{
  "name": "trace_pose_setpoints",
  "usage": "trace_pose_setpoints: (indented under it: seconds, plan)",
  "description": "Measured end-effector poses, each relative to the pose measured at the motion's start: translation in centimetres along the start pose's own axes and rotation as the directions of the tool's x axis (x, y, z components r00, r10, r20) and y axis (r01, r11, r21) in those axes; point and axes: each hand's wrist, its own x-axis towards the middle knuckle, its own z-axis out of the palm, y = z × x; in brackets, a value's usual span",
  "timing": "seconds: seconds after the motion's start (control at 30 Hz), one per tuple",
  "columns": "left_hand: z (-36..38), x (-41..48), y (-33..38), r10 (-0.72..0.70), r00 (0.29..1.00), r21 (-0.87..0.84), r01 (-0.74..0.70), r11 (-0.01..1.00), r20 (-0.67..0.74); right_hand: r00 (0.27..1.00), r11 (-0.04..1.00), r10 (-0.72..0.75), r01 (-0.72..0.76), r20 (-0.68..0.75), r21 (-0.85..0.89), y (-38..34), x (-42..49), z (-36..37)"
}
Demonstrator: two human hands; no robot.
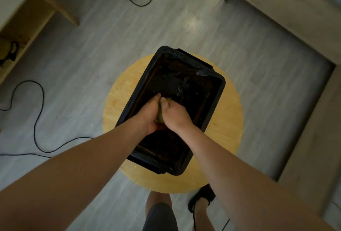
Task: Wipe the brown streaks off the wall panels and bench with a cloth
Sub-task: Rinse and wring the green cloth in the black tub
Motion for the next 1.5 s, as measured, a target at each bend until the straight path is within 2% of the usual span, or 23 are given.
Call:
trace_pose_setpoints:
  seconds: [0.07,0.13,0.23,0.37,0.47,0.57,0.6,0.67,0.73,0.77,0.87,0.97,1.03,1.1,1.17,1.23,1.33,1.4,1.5]
  plan:
    - [0.0,0.0,0.5,0.034,0.999,-0.019,-0.035,0.999,-0.015,0.989,0.991,-0.128,0.130,-0.073,0.020,-0.8,-2.4,0.0]
    - [0.1,-0.1,0.9,0.050,0.997,-0.034,-0.052,0.998,-0.052,0.974,0.982,-0.188,0.190,-0.126,0.002,-1.2,-3.0,0.3]
    - [0.7,-0.9,1.0,0.083,0.994,-0.020,-0.085,0.996,-0.070,0.962,0.973,-0.208,0.185,-0.177,-0.138,-1.1,-2.0,0.3]
    - [0.7,-1.2,0.8,0.173,0.977,0.055,-0.167,0.984,-0.128,0.962,0.930,-0.181,0.101,-0.204,-0.354,-0.7,0.8,-0.1]
    - [0.1,-1.8,0.4,0.235,0.964,0.108,-0.223,0.969,-0.127,0.959,0.930,-0.083,-0.023,-0.271,-0.366,-0.4,3.5,-0.5]
    - [-1.1,-1.6,-0.4,0.210,0.970,0.141,-0.193,0.971,-0.121,0.949,0.949,0.101,-0.182,-0.300,-0.256,0.2,4.6,-0.2]
    - [-1.4,-1.3,-0.6,0.185,0.975,0.142,-0.167,0.976,-0.125,0.951,0.951,0.166,-0.225,-0.261,-0.213,0.2,4.4,-0.1]
    - [-1.8,-0.7,-0.7,0.116,0.988,0.114,-0.104,0.988,-0.098,0.966,0.951,0.247,-0.257,-0.082,-0.169,-0.3,3.6,-0.1]
    - [-1.7,0.0,-0.7,0.056,0.996,0.066,-0.051,0.997,-0.069,0.977,0.968,0.201,-0.188,0.068,-0.165,-0.7,2.4,-0.2]
    - [-1.5,0.2,-0.5,0.036,0.998,0.029,-0.034,0.999,-0.057,0.986,0.980,0.144,-0.131,0.081,-0.151,-0.9,1.8,-0.2]
    - [-0.9,-0.2,0.3,0.031,0.998,-0.039,-0.033,0.999,-0.046,0.999,0.999,-0.027,0.026,-0.037,-0.039,-1.1,-0.6,0.2]
    - [-1.0,-0.1,0.6,0.029,0.998,-0.039,-0.031,0.999,-0.059,0.983,0.984,-0.173,0.176,-0.061,0.039,-1.5,-2.9,0.5]
    - [-0.7,-0.3,0.6,0.020,0.999,-0.052,-0.023,0.998,-0.048,0.967,0.972,-0.226,0.232,-0.119,0.044,-1.9,-3.5,0.6]
    - [0.0,-1.1,0.7,0.044,0.995,-0.059,-0.049,0.997,-0.085,0.941,0.964,-0.265,0.266,-0.213,-0.025,-1.6,-3.0,1.0]
    - [0.5,-1.8,0.7,0.063,0.992,-0.086,-0.072,0.994,-0.106,0.931,0.960,-0.270,0.240,-0.245,-0.146,-1.0,-2.1,1.3]
    - [0.5,-1.5,0.2,0.125,0.983,-0.011,-0.127,0.992,-0.134,0.938,0.932,-0.272,0.201,-0.216,-0.303,-0.1,-0.8,0.9]
    - [-0.1,-1.4,-0.2,0.212,0.976,0.073,-0.208,0.975,-0.055,0.948,0.875,-0.245,0.125,-0.204,-0.468,0.6,2.1,-0.1]
    - [-0.7,-1.6,-0.7,0.219,0.976,0.028,-0.219,0.975,-0.007,0.954,0.895,-0.126,-0.009,-0.273,-0.446,0.9,4.1,-0.8]
    - [-1.0,-1.8,-1.5,0.191,0.977,0.053,-0.186,0.981,-0.094,0.950,0.946,0.034,-0.131,-0.312,-0.296,1.5,5.2,-0.9]
